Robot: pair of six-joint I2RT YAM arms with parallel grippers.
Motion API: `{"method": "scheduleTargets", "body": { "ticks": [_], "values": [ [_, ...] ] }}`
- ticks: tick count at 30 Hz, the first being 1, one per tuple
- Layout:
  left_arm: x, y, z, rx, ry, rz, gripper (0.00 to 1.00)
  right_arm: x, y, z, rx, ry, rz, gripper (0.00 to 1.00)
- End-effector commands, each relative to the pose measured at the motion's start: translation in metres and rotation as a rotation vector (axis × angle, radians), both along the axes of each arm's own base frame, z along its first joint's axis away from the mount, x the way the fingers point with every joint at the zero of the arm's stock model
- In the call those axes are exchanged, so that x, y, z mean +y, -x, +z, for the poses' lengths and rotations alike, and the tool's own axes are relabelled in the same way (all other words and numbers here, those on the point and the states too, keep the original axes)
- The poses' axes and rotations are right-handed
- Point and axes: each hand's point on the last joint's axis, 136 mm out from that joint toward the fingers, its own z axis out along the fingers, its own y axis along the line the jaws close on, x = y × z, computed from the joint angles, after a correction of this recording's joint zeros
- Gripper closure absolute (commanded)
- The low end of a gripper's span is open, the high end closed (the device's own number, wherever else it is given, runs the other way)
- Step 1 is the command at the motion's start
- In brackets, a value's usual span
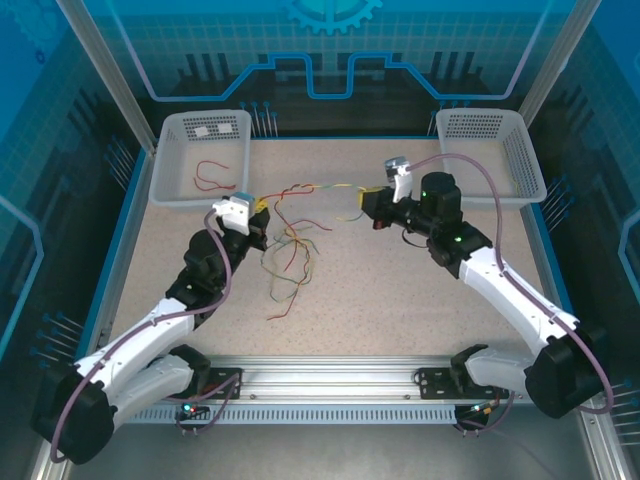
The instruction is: Untangle the cables
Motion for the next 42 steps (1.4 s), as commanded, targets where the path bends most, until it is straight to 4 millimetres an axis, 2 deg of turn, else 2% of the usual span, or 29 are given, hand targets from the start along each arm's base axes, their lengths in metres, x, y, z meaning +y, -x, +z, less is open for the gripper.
{"method": "scheduleTargets", "body": {
  "ticks": [1,4,8,16,19,23,25,30,36,42],
  "values": [
    [0.029,-0.002,0.010,-0.031,0.036,0.125,1.00,-0.051,-0.017,-0.017,0.060,0.060,-0.214,1.00],
    [0.033,-0.002,0.011,-0.033,0.044,0.135,1.00,-0.084,-0.026,-0.027,0.125,0.066,-0.339,1.00],
    [0.037,-0.003,0.012,-0.031,0.054,0.145,1.00,-0.124,-0.028,-0.042,0.202,0.083,-0.500,1.00],
    [0.048,-0.007,0.006,-0.017,0.060,0.182,1.00,-0.187,-0.017,-0.046,0.246,0.064,-0.719,1.00],
    [0.051,-0.008,0.007,-0.016,0.071,0.190,1.00,-0.201,-0.011,-0.043,0.237,0.053,-0.756,1.00],
    [0.052,-0.009,0.008,-0.016,0.075,0.189,1.00,-0.208,-0.006,-0.031,0.197,0.036,-0.775,1.00],
    [0.052,-0.009,0.010,-0.018,0.077,0.189,1.00,-0.210,-0.002,-0.039,0.209,0.047,-0.788,1.00],
    [0.051,-0.008,0.018,-0.026,0.080,0.174,1.00,-0.211,0.000,-0.034,0.191,0.038,-0.773,1.00],
    [0.042,0.000,0.061,-0.065,0.127,0.101,1.00,-0.211,0.002,-0.027,0.163,0.030,-0.770,1.00],
    [0.042,0.003,0.102,-0.078,0.148,0.095,1.00,-0.209,0.000,-0.031,0.175,0.017,-0.765,1.00]
  ]
}}
